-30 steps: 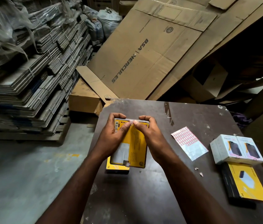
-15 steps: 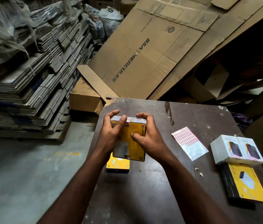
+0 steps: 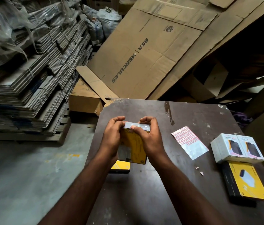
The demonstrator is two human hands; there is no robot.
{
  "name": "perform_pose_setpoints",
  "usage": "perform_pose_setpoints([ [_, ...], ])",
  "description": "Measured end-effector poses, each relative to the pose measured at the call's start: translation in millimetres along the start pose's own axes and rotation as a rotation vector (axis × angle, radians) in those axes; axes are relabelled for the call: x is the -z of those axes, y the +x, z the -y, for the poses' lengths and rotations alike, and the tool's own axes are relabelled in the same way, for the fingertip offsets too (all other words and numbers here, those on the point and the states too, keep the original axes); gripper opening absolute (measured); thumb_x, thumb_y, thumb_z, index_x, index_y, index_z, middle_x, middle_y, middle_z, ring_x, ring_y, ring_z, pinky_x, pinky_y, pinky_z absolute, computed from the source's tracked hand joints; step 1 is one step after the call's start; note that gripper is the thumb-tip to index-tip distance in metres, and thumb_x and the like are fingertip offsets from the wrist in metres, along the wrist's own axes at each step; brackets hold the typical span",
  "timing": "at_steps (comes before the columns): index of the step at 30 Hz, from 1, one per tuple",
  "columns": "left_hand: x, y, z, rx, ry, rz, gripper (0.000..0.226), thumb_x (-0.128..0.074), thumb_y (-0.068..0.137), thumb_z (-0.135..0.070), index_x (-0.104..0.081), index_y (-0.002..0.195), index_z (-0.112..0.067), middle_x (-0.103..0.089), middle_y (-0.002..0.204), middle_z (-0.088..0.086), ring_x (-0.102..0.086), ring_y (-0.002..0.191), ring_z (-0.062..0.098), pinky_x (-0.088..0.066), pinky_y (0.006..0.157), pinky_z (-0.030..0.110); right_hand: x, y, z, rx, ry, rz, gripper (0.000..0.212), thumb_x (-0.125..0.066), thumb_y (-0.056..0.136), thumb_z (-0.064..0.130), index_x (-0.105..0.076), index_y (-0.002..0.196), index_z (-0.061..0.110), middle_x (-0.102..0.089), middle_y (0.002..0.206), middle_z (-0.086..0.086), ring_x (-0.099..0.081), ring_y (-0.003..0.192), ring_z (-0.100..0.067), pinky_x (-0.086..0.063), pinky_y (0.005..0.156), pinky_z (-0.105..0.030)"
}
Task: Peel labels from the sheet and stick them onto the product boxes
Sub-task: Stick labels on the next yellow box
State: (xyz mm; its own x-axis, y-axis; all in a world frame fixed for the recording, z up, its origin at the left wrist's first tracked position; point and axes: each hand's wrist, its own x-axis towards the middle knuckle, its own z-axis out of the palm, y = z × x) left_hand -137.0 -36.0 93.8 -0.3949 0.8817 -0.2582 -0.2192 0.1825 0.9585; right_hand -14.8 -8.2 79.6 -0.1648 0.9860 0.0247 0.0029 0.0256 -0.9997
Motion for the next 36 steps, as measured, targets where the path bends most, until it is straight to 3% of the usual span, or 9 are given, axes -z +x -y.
perform_pose_setpoints([
  [5, 17, 11, 12, 0.006, 0.245, 0.326, 0.056, -0.064, 0.094, -0.025, -0.034, 0.141, -0.031, -0.058, 0.121, -0.002, -0.062, 0.105, 0.012, -0.053, 0.079, 0.023, 10, 14, 5, -0.224, 0.149, -0.057, 0.032, -0.070, 0.091, 0.023, -0.052, 0.115, 0.014, -0.059, 0.108, -0.005, -0.062, 0.093, -0.018, -0.052, 0.073, -0.031],
  [7, 21, 15, 20, 0.069, 0.253, 0.354, 0.068, -0.072, 0.087, -0.029, -0.033, 0.142, -0.026, -0.062, 0.126, 0.003, -0.066, 0.108, 0.017, -0.057, 0.088, 0.033, 14, 17, 7, -0.193, 0.105, -0.049, 0.034, -0.068, 0.092, 0.027, -0.050, 0.118, 0.013, -0.059, 0.109, -0.003, -0.062, 0.095, -0.017, -0.054, 0.076, -0.031],
  [16, 33, 16, 22, 0.069, 0.207, 0.349, 0.046, -0.073, 0.087, -0.026, -0.055, 0.128, -0.017, -0.071, 0.118, 0.004, -0.072, 0.101, 0.026, -0.059, 0.084, 0.037, 27, 36, 1, -0.296, 0.234, -0.180, 0.043, -0.064, 0.094, 0.033, -0.046, 0.127, 0.011, -0.062, 0.114, -0.011, -0.065, 0.094, -0.017, -0.057, 0.077, -0.035],
  [20, 36, 21, 19, 0.032, 0.131, 0.230, 0.056, -0.080, 0.079, -0.027, -0.054, 0.128, -0.019, -0.069, 0.119, 0.005, -0.072, 0.099, 0.023, -0.059, 0.086, 0.043, 32, 32, -11, -0.012, -0.239, -0.186, 0.045, -0.071, 0.090, 0.031, -0.046, 0.126, 0.017, -0.057, 0.118, -0.001, -0.057, 0.106, -0.012, -0.051, 0.091, -0.026],
  [22, 37, 23, 18, 0.030, 0.161, 0.234, 0.055, -0.081, 0.078, -0.023, -0.055, 0.127, -0.021, -0.069, 0.117, 0.005, -0.073, 0.097, 0.021, -0.060, 0.084, 0.041, 32, 30, -16, 0.219, -0.562, -0.141, 0.051, -0.071, 0.089, 0.027, -0.046, 0.131, 0.017, -0.054, 0.129, -0.002, -0.049, 0.118, -0.012, -0.039, 0.100, -0.024],
  [24, 39, 24, 17, 0.005, 0.232, 0.244, 0.055, -0.084, 0.076, -0.021, -0.057, 0.124, -0.022, -0.069, 0.115, 0.005, -0.072, 0.098, 0.019, -0.060, 0.084, 0.037, 33, 30, -14, 0.411, -0.811, -0.039, 0.057, -0.066, 0.085, 0.031, -0.045, 0.137, 0.023, -0.048, 0.143, 0.001, -0.041, 0.134, -0.019, -0.025, 0.113, -0.043],
  [27, 39, 25, 15, 0.001, 0.249, 0.248, 0.056, -0.083, 0.076, -0.015, -0.056, 0.124, -0.022, -0.068, 0.112, 0.008, -0.070, 0.096, 0.019, -0.058, 0.071, 0.027, 37, 33, 0, 0.524, -0.999, 0.258, 0.061, -0.067, 0.083, 0.027, -0.046, 0.140, 0.032, -0.039, 0.153, 0.008, -0.028, 0.146, -0.014, -0.006, 0.120, -0.048],
  [33, 41, 31, 11, 0.023, 0.296, 0.192, 0.088, -0.089, 0.061, -0.042, -0.036, 0.130, -0.032, -0.068, 0.115, 0.005, -0.071, 0.098, 0.020, -0.058, 0.083, 0.039, 35, 36, 7, 0.288, -0.876, 0.571, 0.064, -0.078, 0.083, 0.033, -0.048, 0.138, 0.021, -0.058, 0.135, 0.001, -0.055, 0.121, -0.015, -0.046, 0.100, -0.030],
  [36, 42, 30, 10, -0.013, 0.347, 0.214, 0.083, -0.087, 0.062, -0.047, -0.038, 0.129, -0.034, -0.067, 0.117, 0.004, -0.070, 0.100, 0.019, -0.058, 0.086, 0.039, 36, 37, 3, 0.197, -0.777, 0.530, 0.053, -0.077, 0.085, 0.028, -0.054, 0.132, 0.021, -0.062, 0.125, 0.001, -0.057, 0.109, -0.011, -0.045, 0.083, -0.015],
])
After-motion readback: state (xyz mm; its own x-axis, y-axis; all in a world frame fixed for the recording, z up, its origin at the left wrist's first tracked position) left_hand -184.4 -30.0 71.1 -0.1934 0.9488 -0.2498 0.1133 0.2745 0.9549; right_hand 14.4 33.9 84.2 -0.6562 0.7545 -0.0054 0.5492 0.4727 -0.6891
